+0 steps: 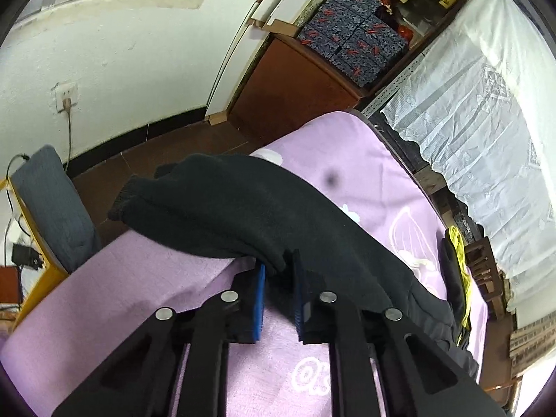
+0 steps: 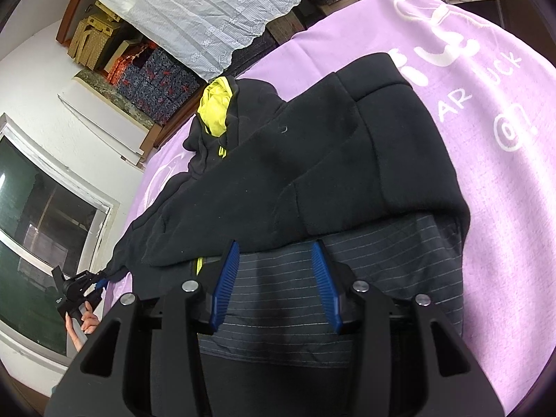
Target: Fold large clothes
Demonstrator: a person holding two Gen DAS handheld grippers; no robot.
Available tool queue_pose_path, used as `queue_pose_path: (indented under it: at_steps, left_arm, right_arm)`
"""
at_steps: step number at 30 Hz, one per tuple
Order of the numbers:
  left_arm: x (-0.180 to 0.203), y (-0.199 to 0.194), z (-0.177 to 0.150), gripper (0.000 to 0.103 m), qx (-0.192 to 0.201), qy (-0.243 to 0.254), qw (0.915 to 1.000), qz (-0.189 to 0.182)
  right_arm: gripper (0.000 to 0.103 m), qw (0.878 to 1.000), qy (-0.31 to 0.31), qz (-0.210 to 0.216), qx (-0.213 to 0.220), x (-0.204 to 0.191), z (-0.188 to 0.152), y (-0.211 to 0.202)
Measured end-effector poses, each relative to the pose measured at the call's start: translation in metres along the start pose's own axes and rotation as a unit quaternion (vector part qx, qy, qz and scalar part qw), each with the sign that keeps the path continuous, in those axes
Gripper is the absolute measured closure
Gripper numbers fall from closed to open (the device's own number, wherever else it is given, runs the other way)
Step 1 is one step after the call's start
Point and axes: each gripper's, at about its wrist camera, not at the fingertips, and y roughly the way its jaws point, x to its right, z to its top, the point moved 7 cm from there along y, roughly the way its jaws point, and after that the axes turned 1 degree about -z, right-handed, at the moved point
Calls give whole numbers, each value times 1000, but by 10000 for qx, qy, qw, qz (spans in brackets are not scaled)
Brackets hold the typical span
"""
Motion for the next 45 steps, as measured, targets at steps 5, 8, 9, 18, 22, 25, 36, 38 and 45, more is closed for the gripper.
queue_pose_path:
  at_steps: [5, 8, 9, 18, 22, 25, 36, 38, 45]
  left_arm:
    - [20, -9, 1, 95, 179, 576, 9975, 365]
    - [39, -20, 3, 95, 347, 1015, 9922, 629]
    - [46, -23, 4, 95, 389, 1131, 9904, 695]
    - [144, -69, -7, 95, 1023, 2339, 9631, 850]
    - [200, -84, -32, 96, 1168, 2832, 9496, 663]
    - [239, -89, -57, 96, 1223, 3208, 9377, 531]
    - [336, -22, -214, 95, 367, 4488, 8927, 175]
    - [335, 7, -248, 95, 18, 4679, 8834, 280]
    - [320, 31, -292, 83, -350, 5030, 8628, 375]
  right_arm:
    - [60, 10000, -73, -31, 8, -1, 2, 2]
    - [60, 10000, 26, 47, -13, 1, 4, 3]
    - [60, 10000, 46, 64, -18, 1, 4, 3]
    - [60, 9999, 59, 83, -33, 2, 7, 4]
    - [60, 9997, 162, 165, -58, 3, 7, 4]
    - [60, 9995, 230, 219, -79, 4, 8, 5]
    - [60, 9971, 572, 438, -243, 8, 12, 7]
    - [60, 9962, 667, 492, -271, 9, 13, 6]
    - [59, 9941, 919, 531, -204, 17, 20, 1]
